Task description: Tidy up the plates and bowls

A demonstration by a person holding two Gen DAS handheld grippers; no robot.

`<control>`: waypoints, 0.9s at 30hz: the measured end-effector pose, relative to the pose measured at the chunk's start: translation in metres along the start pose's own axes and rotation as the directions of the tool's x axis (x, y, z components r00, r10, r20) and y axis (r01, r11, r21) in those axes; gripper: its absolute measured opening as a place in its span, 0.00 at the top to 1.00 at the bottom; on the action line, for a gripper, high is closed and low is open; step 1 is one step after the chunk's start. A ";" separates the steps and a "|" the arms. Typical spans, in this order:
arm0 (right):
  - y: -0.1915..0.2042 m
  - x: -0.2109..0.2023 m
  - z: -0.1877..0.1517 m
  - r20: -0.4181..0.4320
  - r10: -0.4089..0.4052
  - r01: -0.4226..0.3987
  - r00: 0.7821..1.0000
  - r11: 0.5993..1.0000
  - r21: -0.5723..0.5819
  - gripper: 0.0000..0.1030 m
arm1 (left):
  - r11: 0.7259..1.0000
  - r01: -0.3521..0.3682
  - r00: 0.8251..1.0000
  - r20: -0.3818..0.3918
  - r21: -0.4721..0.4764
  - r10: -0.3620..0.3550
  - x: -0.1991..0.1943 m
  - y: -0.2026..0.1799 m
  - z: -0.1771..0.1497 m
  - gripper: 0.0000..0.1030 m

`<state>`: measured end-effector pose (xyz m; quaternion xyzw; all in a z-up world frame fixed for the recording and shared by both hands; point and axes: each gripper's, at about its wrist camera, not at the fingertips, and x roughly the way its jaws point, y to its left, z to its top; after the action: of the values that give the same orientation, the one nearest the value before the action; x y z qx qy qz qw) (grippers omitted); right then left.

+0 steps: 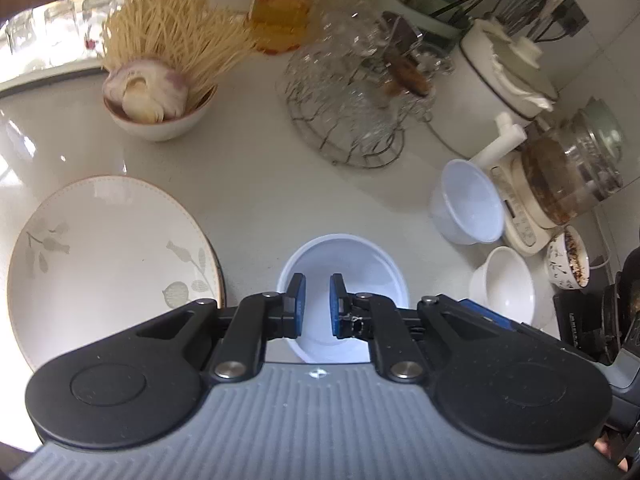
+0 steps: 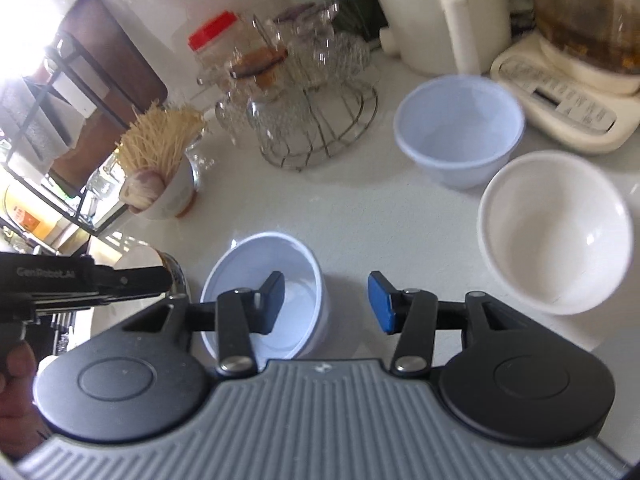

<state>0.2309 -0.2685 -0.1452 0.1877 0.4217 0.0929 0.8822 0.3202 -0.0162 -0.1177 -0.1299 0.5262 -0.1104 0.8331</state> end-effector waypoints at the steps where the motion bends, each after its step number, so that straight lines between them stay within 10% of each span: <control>1: 0.001 -0.006 0.001 0.018 0.000 0.001 1.000 1.000 -0.009 0.52 | 1.000 0.004 1.000 0.004 0.006 -0.004 -0.004 -0.003 0.000 0.87; 27: 0.074 -0.094 -0.012 0.275 -0.102 0.111 0.956 0.994 -0.019 0.53 | 0.961 0.093 0.987 0.100 0.259 -0.123 -0.087 -0.020 -0.019 0.87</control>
<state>0.1618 -0.2278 -0.0550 0.1604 0.3037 0.0257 0.9388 0.2658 -0.0087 -0.0454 -0.0569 0.4510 -0.2146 0.8645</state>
